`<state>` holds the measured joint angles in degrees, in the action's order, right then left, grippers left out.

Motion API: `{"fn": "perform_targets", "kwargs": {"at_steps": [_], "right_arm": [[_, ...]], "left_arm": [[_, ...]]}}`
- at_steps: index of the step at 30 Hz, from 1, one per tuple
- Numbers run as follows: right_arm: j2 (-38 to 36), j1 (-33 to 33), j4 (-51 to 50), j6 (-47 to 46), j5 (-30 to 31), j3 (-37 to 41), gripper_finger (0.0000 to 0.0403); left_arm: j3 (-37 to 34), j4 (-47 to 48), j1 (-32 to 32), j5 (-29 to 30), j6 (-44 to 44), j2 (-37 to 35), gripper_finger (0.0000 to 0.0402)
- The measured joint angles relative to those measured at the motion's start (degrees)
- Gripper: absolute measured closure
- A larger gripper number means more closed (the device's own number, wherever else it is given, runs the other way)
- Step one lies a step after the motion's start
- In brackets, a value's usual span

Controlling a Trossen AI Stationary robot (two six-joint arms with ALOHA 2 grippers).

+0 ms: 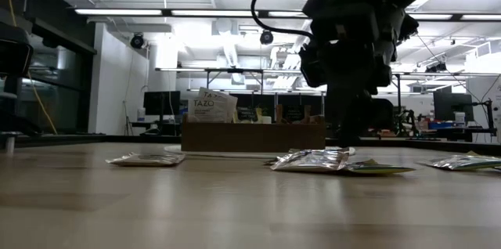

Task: Pick & Place Tea
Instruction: Put the brown tea bag into the right section of the wooden organizer

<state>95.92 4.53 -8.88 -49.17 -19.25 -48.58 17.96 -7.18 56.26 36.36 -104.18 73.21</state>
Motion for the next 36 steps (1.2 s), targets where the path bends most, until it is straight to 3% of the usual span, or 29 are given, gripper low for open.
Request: {"fn": "perform_targets", "kwargs": {"at_steps": [16,36], "right_arm": [[0.0,2.7,-1.3,-2.5,7.8,0.0,0.0169],[4.3,4.6,4.9,-6.1,7.0,-0.1,0.0169]], "left_arm": [[0.0,0.0,0.0,0.0,0.0,0.0,0.0401],[0.0,0.0,0.0,0.0,0.4,0.0,0.0401]]}}
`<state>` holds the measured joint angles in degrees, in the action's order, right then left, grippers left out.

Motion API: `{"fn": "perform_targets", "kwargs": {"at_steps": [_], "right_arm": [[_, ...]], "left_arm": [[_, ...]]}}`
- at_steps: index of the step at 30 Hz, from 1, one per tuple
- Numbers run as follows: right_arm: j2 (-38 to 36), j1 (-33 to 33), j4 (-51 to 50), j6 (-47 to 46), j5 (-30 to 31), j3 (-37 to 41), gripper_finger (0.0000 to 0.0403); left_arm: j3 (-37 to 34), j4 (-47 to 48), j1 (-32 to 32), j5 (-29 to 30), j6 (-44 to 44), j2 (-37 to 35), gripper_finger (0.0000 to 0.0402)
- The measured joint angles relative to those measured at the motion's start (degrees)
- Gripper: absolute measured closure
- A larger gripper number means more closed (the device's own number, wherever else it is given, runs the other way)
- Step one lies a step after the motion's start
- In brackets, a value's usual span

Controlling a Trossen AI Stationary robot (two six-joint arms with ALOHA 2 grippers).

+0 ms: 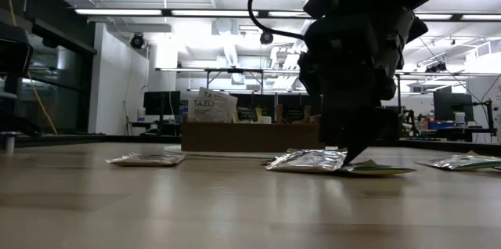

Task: Pick & Place Tea
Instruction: Put the brown tea bag into the right section of the wooden organizer

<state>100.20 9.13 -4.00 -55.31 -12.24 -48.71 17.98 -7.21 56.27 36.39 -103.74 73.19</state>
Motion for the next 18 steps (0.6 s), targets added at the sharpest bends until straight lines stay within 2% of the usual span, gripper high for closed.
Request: {"fn": "perform_targets", "kwargs": {"at_steps": [4,7,18], "right_arm": [[0.0,-0.1,0.0,-0.4,0.3,0.0,0.0179],[0.0,-0.1,-0.2,-1.2,1.2,0.0,0.0207],[0.1,-0.1,0.0,-0.3,2.6,0.1,0.0382]], "left_arm": [[0.0,0.0,0.0,-0.4,0.0,0.0,0.0401],[0.0,0.0,0.0,-1.0,0.1,0.0,0.0401],[0.0,0.0,0.0,-1.1,0.1,0.0,0.0401]]}}
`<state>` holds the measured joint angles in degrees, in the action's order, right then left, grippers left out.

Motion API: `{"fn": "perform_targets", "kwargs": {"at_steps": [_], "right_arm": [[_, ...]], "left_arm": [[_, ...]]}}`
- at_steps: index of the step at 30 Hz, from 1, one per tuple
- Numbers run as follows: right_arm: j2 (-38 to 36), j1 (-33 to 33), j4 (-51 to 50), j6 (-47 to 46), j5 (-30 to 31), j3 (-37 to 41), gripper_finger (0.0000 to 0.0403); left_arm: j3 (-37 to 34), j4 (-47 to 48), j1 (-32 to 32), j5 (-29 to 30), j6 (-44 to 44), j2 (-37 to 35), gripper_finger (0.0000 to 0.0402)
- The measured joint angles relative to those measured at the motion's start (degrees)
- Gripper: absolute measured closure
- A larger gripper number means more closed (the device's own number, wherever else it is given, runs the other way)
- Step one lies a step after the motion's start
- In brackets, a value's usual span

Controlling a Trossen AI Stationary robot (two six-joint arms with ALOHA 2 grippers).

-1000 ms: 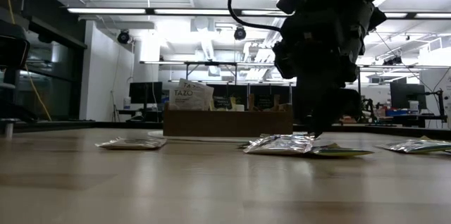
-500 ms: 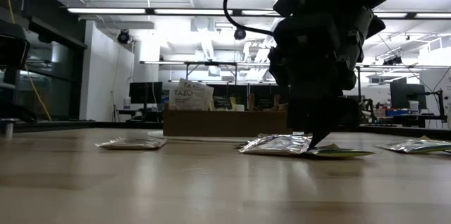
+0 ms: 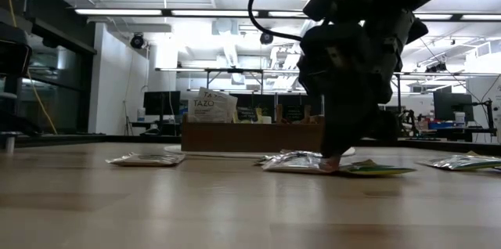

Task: Pick & Place Tea
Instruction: Put the brown tea bag into the right section of the wooden organizer

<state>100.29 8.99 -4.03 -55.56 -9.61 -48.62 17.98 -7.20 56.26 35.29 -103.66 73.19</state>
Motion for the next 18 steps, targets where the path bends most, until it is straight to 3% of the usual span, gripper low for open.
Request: {"fn": "perform_targets", "kwargs": {"at_steps": [10,18], "right_arm": [[-1.3,0.0,-0.2,0.5,0.1,0.0,0.0399],[-6.6,0.0,-1.2,1.0,1.2,0.0,0.0401]], "left_arm": [[0.0,0.0,0.0,0.0,0.0,0.0,0.0401],[0.0,-0.3,0.0,0.0,-0.1,0.0,0.0401]]}}
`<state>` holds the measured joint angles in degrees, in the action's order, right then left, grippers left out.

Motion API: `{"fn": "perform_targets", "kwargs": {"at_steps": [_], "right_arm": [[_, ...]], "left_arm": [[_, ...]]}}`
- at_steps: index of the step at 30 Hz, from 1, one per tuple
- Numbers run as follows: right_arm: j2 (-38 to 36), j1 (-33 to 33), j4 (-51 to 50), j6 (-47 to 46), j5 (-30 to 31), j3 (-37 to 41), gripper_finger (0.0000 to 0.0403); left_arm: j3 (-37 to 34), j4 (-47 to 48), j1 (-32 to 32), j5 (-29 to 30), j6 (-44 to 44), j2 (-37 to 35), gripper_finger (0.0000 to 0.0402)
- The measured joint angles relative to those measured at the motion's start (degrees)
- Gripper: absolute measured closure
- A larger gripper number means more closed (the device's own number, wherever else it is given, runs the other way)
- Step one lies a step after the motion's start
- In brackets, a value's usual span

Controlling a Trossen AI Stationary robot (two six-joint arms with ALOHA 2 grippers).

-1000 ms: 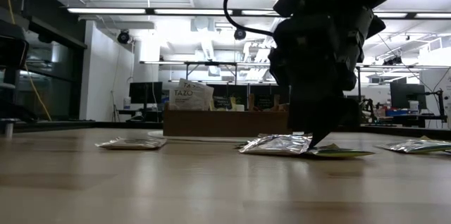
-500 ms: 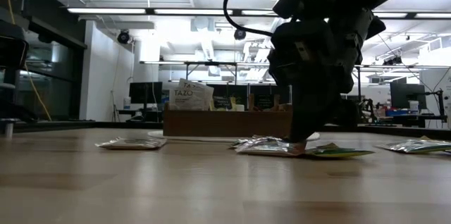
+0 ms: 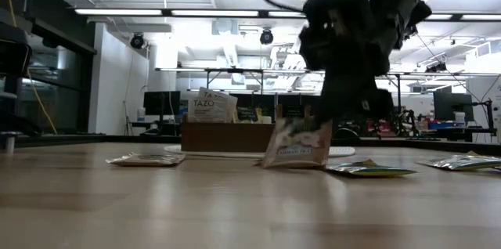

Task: Pick & Place Tea
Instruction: Put the brown tea bag into the right section of the wooden organizer

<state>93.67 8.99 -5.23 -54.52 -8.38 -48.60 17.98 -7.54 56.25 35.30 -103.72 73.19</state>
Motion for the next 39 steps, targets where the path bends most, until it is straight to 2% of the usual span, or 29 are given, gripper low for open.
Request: {"fn": "perform_targets", "kwargs": {"at_steps": [8,14,18,23,29,39], "right_arm": [[-9.3,-0.4,-1.4,4.0,5.8,0.0,0.0402],[-16.9,-1.9,-2.2,18.1,9.0,0.0,0.0402],[-20.7,-3.5,-6.3,26.9,10.5,-0.1,0.0403],[-21.3,-6.3,-18.3,37.1,11.6,-4.3,0.0403],[-21.2,-10.1,-27.0,48.1,13.5,-10.6,0.0403],[-21.2,-13.3,-30.7,58.3,16.9,-14.1,0.0403]], "left_arm": [[0.0,0.0,0.0,0.0,0.0,0.0,0.0401],[0.0,0.0,0.0,0.0,0.0,0.0,0.0401],[0.0,0.0,0.0,0.0,0.0,0.0,0.0401],[0.0,0.0,0.0,0.0,0.0,0.0,0.0401],[0.0,0.0,0.0,0.0,-0.2,0.0,0.0401],[0.0,0.0,0.0,0.2,-1.2,0.0,0.0401]]}}
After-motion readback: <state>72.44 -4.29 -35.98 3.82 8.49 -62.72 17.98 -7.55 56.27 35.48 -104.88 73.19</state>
